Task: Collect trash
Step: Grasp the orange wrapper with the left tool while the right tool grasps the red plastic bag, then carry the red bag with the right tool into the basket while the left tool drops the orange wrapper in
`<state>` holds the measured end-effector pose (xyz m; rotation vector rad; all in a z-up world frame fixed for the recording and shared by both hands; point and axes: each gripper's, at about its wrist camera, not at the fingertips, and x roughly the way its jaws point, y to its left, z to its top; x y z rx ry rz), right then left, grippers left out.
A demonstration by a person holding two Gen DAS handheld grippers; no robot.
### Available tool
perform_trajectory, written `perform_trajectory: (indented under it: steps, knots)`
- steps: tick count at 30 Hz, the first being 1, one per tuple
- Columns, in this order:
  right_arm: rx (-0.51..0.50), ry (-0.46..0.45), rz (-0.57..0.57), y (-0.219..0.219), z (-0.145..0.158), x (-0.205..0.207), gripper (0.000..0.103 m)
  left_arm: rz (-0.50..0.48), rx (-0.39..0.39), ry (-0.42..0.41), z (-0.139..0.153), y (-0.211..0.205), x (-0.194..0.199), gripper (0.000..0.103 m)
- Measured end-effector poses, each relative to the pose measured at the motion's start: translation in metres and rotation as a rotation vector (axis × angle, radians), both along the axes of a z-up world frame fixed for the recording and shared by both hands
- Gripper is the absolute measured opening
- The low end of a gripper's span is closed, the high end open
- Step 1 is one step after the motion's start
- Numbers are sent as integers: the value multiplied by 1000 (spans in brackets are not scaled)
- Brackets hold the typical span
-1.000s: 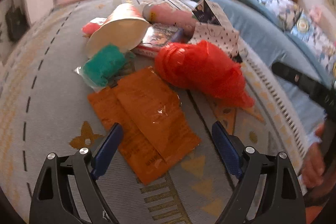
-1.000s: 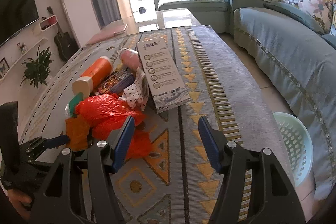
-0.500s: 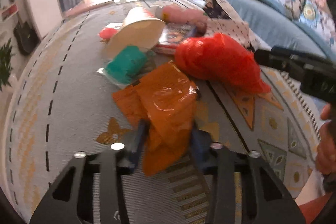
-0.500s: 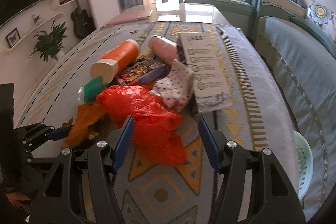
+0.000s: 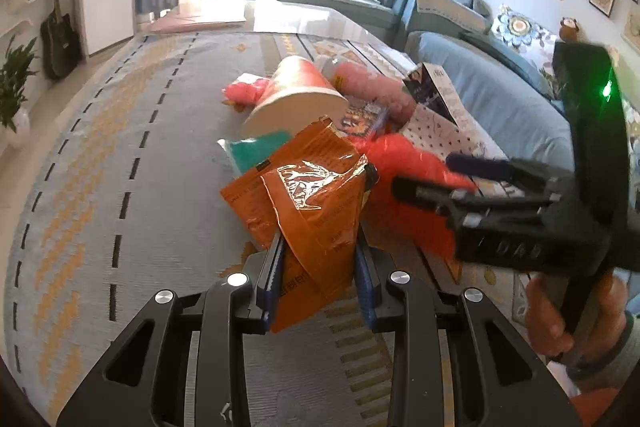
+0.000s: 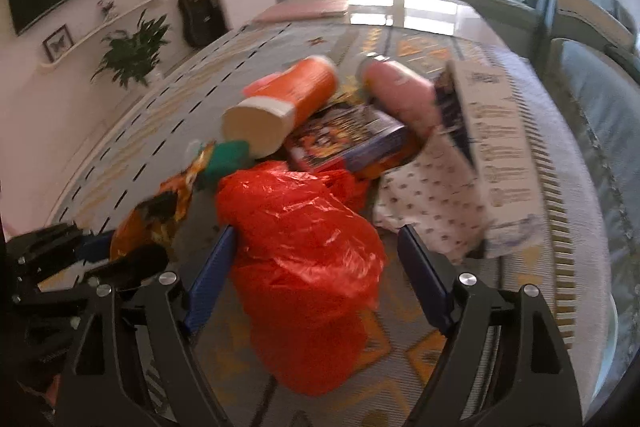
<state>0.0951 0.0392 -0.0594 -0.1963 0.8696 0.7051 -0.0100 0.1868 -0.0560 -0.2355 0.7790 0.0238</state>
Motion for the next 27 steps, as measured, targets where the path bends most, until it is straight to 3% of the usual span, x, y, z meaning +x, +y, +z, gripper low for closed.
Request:
perform_trajectory:
  steps: [6, 7, 8, 10, 17, 27]
  knots:
    - [13, 117, 38, 12, -24, 4, 77, 24, -43, -6, -1, 12, -1, 29]
    - [22, 127, 42, 10, -27, 3, 58, 21, -47, -7, -2, 12, -1, 29]
    - [39, 139, 58, 9, -28, 1, 33, 18, -49, -9, -1, 11, -1, 29]
    - [57, 122, 56, 1, -22, -3, 28, 5, -47, -23, 3, 5, -2, 29]
    - [106, -12, -82, -71, 27, -25, 26, -90, -57, -104, 35, -32, 0, 29]
    - [129, -111, -434, -235, 64, -43, 26, -379, -54, -188, 66, -163, 45, 29]
